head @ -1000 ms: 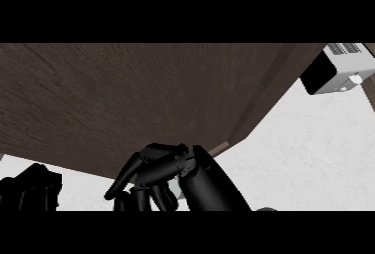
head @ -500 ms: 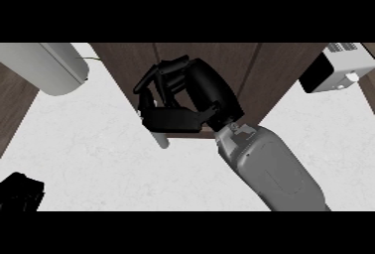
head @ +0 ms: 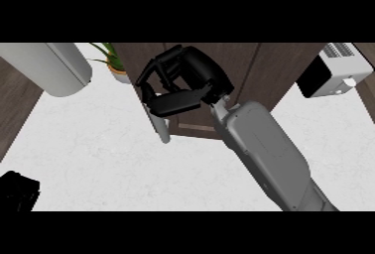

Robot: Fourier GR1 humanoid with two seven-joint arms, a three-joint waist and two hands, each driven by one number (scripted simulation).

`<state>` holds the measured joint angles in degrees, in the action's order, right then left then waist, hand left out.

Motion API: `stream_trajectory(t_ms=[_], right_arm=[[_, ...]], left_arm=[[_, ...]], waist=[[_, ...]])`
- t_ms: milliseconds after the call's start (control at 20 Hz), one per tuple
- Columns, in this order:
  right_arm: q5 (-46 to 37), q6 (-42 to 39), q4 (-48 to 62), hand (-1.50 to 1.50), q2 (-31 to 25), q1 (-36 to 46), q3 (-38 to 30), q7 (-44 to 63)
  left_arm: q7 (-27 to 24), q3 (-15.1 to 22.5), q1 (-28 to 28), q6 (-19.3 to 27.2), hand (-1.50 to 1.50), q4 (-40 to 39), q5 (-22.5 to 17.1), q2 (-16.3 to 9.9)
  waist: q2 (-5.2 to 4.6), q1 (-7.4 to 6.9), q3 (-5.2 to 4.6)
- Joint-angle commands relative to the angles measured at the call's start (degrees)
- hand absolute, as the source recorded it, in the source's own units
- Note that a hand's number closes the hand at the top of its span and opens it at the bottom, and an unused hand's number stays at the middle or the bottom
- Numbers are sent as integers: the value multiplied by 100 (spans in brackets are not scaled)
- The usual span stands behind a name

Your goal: Pick up the bottled water, place it into the cabinet and close the cabinet

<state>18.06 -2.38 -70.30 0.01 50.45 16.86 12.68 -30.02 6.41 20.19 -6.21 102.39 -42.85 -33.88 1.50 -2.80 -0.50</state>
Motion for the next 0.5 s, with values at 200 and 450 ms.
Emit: stream_trajectory(t_ms=[200, 450], right_arm=[[-148, -221, 1334, 150, -672, 336, -695, -542], [-47, -316, 1508, 150, -714, 322, -805, -662]], left_arm=[[177, 17, -297, 66, 150, -48, -1, 52], [224, -20, -265, 14, 150, 119, -22, -12]], waist=[[-301, 59, 44], [-285, 31, 47]])
